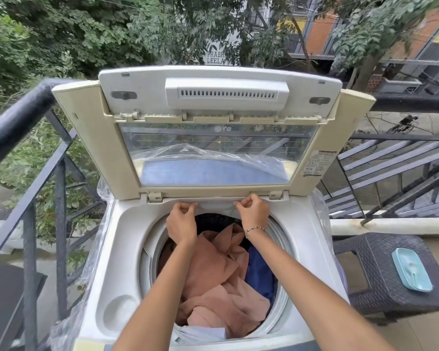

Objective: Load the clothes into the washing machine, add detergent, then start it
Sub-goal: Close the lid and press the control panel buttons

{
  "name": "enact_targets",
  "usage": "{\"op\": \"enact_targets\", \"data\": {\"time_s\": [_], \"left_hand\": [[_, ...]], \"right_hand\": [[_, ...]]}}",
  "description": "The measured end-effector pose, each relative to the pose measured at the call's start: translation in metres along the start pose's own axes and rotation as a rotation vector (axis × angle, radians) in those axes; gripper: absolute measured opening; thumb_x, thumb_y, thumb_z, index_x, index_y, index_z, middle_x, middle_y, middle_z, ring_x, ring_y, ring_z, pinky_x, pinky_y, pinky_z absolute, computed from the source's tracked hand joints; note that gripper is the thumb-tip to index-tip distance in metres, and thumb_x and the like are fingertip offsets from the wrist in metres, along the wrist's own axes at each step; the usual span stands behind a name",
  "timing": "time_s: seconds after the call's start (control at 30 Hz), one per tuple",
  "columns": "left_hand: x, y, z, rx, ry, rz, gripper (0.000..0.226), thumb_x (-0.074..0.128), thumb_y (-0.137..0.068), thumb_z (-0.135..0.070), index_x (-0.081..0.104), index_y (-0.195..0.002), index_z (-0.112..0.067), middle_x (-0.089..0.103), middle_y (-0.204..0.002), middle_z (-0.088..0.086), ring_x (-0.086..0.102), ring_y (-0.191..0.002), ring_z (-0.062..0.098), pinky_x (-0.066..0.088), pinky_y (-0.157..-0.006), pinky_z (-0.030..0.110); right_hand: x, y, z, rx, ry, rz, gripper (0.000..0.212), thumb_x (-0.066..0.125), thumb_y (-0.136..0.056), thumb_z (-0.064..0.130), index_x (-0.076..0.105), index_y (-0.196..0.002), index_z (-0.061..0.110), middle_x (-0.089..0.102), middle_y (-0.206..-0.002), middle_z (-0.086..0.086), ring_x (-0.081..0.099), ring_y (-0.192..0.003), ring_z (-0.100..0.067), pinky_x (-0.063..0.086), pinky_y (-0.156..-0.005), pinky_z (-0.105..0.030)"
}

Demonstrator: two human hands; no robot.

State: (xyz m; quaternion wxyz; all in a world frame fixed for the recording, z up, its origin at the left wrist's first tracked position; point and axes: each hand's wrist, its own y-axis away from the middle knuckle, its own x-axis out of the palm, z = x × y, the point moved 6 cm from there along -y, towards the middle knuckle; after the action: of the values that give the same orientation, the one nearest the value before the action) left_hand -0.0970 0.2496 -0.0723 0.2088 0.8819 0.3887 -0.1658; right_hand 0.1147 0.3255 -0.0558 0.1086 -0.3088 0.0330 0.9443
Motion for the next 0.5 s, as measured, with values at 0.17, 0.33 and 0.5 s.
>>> {"op": "enact_targets", "data": {"time_s": [0.17, 0.33, 0.5], "left_hand": [[0.001, 0.001, 0.004, -0.018, -0.032, 0.036, 0.025, 0.064, -0.083, -0.049, 0.061, -0.077, -0.025, 0.063, -0.079, -0.007, 0.055, -0.079, 0.017, 0.037, -0.068, 0.029], [-0.002, 0.008, -0.005, 0.059, -0.033, 0.104, 0.029, 0.061, -0.086, -0.048, 0.064, -0.082, -0.019, 0.068, -0.087, -0.004, 0.062, -0.086, 0.020, 0.040, -0.069, 0.030], [-0.019, 0.024, -0.044, 0.292, -0.037, 0.097, 0.040, 0.045, -0.096, -0.047, 0.064, -0.081, -0.015, 0.069, -0.080, 0.000, 0.063, -0.078, 0.021, 0.045, -0.069, 0.036]], "right_hand": [[-0.002, -0.002, 0.001, 0.012, 0.048, 0.020, 0.025, 0.078, -0.071, 0.021, 0.057, -0.065, 0.010, 0.064, -0.063, -0.004, 0.054, -0.059, -0.015, 0.042, -0.059, -0.024], [-0.007, 0.004, 0.011, 0.043, 0.123, 0.090, 0.026, 0.073, -0.075, 0.027, 0.052, -0.066, 0.015, 0.059, -0.065, 0.003, 0.053, -0.062, -0.014, 0.037, -0.060, -0.022], [-0.026, 0.013, 0.030, -0.043, 0.175, 0.083, 0.043, 0.050, -0.091, 0.038, 0.048, -0.058, 0.011, 0.057, -0.056, -0.004, 0.051, -0.056, -0.023, 0.040, -0.055, -0.030]]}}
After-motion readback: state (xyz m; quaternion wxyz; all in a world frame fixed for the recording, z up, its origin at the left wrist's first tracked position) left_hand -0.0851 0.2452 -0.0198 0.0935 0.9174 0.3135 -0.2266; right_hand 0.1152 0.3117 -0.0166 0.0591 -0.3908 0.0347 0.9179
